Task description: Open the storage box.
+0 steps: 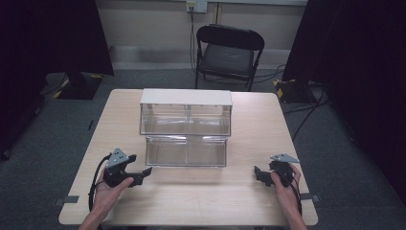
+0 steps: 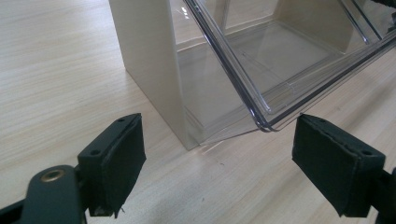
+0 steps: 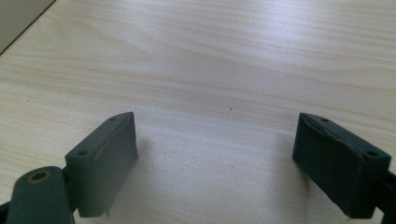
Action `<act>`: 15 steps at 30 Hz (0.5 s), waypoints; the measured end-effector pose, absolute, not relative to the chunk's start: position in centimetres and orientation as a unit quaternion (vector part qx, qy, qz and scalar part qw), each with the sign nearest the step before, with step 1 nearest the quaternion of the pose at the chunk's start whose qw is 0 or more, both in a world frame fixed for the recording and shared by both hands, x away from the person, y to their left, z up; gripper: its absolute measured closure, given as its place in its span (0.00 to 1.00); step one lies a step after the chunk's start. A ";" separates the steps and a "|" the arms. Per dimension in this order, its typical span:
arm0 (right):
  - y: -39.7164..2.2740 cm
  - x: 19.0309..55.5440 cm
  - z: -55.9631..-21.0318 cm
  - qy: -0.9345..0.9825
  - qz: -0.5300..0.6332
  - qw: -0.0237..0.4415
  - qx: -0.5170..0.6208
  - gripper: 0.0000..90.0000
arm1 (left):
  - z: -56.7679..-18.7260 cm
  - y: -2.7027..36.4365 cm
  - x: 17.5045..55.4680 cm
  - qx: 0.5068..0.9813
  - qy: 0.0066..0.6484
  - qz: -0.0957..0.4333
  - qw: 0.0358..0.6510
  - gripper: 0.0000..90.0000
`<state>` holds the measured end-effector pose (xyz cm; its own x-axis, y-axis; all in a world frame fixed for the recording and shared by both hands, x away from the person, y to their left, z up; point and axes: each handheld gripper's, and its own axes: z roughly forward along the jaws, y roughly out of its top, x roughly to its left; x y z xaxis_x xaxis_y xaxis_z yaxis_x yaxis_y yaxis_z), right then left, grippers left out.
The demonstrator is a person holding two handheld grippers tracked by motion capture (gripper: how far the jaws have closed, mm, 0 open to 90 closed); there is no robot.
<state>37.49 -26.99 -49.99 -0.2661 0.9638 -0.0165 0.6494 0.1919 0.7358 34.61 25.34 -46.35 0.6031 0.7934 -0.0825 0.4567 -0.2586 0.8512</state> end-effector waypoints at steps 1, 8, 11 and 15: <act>-27.0 37.5 -50.0 0.731 0.315 0.249 0.552 0.15 | -46.3 25.4 34.6 0.771 0.405 0.184 0.455 0.19; -27.0 37.5 -50.0 0.731 0.315 0.249 0.552 0.14 | -46.2 25.5 34.5 0.771 0.403 0.185 0.458 0.19; -27.0 37.5 -50.0 0.731 0.315 0.249 0.552 0.14 | -46.2 25.5 34.4 0.769 0.401 0.184 0.462 0.19; -27.0 37.5 -50.0 0.731 0.315 0.249 0.552 0.14 | -46.0 25.7 34.4 0.767 0.401 0.180 0.467 0.19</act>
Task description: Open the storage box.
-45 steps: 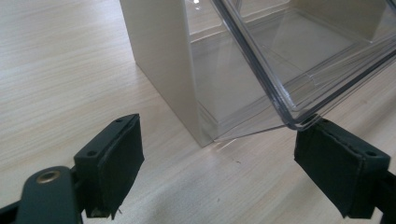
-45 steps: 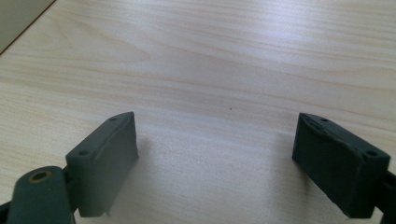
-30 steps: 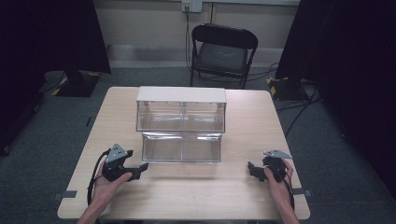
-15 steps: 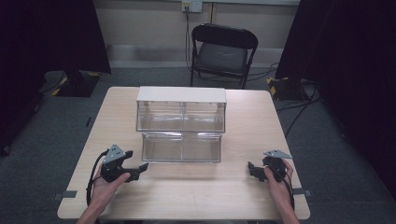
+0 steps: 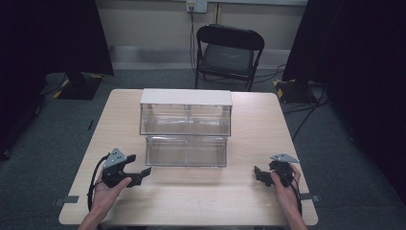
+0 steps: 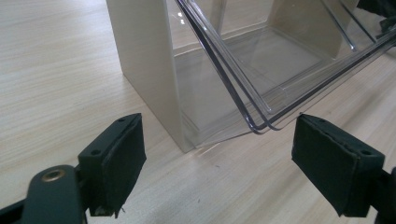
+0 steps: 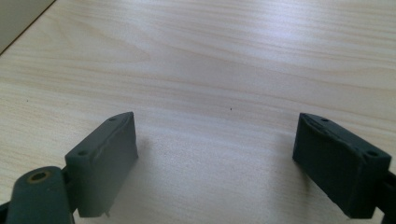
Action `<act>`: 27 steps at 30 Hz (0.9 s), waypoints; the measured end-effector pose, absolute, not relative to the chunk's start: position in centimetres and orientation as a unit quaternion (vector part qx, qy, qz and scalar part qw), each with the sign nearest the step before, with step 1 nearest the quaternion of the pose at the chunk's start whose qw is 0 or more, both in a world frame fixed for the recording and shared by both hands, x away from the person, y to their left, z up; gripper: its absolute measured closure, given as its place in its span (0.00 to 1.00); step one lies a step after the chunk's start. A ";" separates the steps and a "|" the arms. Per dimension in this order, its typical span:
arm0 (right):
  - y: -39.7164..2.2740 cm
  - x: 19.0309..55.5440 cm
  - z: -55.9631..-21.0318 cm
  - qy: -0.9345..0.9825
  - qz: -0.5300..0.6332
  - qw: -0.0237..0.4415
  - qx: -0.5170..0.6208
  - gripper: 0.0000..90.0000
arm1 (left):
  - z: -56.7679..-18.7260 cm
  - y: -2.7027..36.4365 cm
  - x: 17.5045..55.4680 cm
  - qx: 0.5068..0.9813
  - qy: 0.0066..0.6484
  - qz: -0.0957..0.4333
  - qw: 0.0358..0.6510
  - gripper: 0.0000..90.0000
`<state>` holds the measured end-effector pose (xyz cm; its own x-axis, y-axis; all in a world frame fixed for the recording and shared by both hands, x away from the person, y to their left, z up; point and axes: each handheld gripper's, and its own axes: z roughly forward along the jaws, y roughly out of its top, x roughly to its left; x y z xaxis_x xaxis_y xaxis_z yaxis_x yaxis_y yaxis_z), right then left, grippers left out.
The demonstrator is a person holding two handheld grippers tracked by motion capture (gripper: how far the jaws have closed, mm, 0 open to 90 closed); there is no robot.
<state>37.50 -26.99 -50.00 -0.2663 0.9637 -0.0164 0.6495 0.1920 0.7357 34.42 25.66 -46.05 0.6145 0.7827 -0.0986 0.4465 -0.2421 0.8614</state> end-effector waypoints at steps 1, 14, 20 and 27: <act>-27.0 37.5 -50.0 0.731 0.315 0.249 0.552 0.14 | -46.0 25.7 34.4 0.768 0.400 0.180 0.466 0.19; -27.0 37.5 -50.0 0.731 0.315 0.250 0.551 0.14 | -45.6 25.6 34.5 0.771 0.394 0.174 0.470 0.18; -27.0 37.5 -50.0 0.731 0.315 0.249 0.551 0.14 | -45.4 25.6 34.6 0.764 0.398 0.177 0.477 0.18; -27.0 37.6 -50.0 0.731 0.315 0.249 0.551 0.14 | -45.4 25.5 34.6 0.762 0.398 0.179 0.479 0.18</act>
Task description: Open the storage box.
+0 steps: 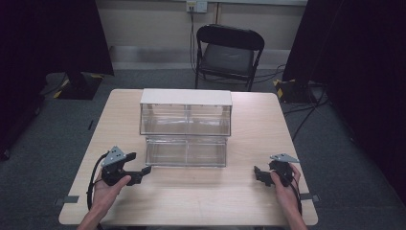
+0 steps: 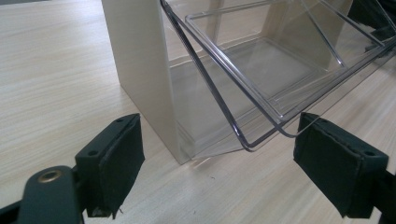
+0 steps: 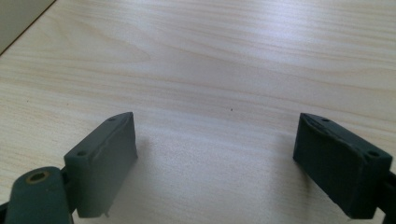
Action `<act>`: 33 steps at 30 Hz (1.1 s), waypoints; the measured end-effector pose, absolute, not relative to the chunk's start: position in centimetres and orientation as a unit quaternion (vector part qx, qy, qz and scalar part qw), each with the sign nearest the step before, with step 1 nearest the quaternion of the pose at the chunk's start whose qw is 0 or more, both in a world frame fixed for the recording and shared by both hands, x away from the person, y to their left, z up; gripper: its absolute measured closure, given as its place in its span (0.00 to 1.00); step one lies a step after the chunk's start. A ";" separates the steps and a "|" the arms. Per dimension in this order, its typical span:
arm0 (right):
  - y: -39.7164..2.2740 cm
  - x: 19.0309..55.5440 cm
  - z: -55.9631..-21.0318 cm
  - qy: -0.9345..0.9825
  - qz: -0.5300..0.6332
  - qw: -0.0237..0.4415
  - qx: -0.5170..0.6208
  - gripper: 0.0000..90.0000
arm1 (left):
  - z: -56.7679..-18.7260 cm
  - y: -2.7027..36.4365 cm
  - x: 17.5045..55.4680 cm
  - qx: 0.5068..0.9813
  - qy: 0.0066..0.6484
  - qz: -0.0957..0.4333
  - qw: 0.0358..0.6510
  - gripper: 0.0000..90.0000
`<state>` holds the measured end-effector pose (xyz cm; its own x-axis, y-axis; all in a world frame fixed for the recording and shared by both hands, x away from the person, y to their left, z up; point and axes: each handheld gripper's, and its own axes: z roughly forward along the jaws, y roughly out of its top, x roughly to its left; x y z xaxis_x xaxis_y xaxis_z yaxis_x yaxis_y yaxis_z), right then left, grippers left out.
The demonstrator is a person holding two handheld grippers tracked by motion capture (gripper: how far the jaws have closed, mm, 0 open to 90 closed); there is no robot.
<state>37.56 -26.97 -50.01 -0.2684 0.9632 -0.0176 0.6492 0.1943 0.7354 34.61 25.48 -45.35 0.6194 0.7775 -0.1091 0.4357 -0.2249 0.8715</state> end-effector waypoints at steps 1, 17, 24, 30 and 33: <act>-27.0 37.6 -50.0 0.731 0.315 0.249 0.551 0.14 | -45.3 25.4 34.6 0.763 0.397 0.179 0.478 0.18; -27.0 37.6 -50.0 0.732 0.315 0.249 0.551 0.14 | -44.8 25.1 34.7 0.761 0.395 0.177 0.483 0.17; -27.0 37.6 -50.0 0.732 0.315 0.249 0.551 0.14 | -44.5 25.0 34.6 0.759 0.393 0.181 0.488 0.18; -27.0 37.6 -50.0 0.732 0.315 0.249 0.551 0.14 | -44.5 24.3 34.6 0.763 0.385 0.177 0.487 0.18; -26.9 37.6 -50.0 0.732 0.315 0.249 0.551 0.14 | -44.3 24.2 34.6 0.763 0.385 0.180 0.487 0.17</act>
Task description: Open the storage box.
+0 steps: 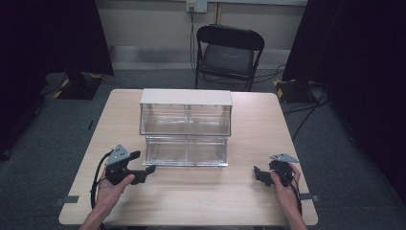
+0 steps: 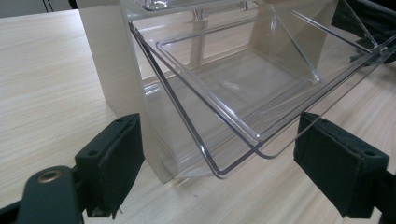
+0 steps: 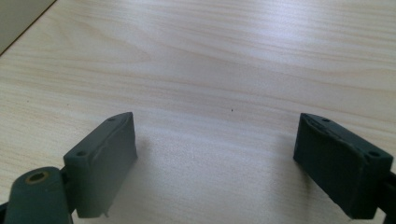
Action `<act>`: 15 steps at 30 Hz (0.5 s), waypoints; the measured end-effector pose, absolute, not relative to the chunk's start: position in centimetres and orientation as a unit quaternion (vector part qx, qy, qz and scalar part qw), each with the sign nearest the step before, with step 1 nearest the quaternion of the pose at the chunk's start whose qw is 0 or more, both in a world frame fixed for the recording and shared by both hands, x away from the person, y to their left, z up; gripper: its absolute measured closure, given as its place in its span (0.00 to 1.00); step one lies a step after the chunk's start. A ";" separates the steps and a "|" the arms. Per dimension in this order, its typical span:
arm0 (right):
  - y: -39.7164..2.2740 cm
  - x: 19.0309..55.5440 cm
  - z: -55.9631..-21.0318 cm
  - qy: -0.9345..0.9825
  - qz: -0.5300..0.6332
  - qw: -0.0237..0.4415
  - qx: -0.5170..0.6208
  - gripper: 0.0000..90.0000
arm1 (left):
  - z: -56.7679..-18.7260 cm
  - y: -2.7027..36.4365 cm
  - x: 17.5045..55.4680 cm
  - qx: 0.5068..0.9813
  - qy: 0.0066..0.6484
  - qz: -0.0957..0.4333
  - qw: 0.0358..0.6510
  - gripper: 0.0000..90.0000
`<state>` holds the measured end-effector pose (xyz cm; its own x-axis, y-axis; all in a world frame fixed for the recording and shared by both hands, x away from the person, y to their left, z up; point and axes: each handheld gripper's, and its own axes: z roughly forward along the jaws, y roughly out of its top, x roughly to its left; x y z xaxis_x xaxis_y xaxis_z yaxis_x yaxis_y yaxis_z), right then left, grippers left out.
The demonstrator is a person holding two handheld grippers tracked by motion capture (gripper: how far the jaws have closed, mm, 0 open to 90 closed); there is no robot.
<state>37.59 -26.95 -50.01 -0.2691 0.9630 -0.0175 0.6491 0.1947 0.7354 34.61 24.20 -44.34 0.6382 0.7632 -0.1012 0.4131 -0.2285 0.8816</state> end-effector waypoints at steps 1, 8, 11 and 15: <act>-26.9 37.6 -50.0 0.732 0.315 0.249 0.551 0.14 | -44.3 24.1 34.6 0.760 0.388 0.178 0.490 0.17; -27.0 37.6 -50.0 0.732 0.315 0.249 0.551 0.14 | -43.9 24.1 34.7 0.760 0.385 0.180 0.492 0.17; -27.0 37.6 -50.0 0.732 0.315 0.249 0.551 0.14 | -44.0 24.1 34.7 0.761 0.387 0.183 0.488 0.17; -27.0 37.6 -50.0 0.732 0.315 0.249 0.551 0.14 | -43.9 24.0 34.7 0.756 0.390 0.181 0.494 0.17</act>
<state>37.59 -26.95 -50.01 -0.2692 0.9629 -0.0178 0.6491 0.1950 0.7353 34.68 24.02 -43.89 0.6302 0.7684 -0.1118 0.4113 -0.2082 0.8874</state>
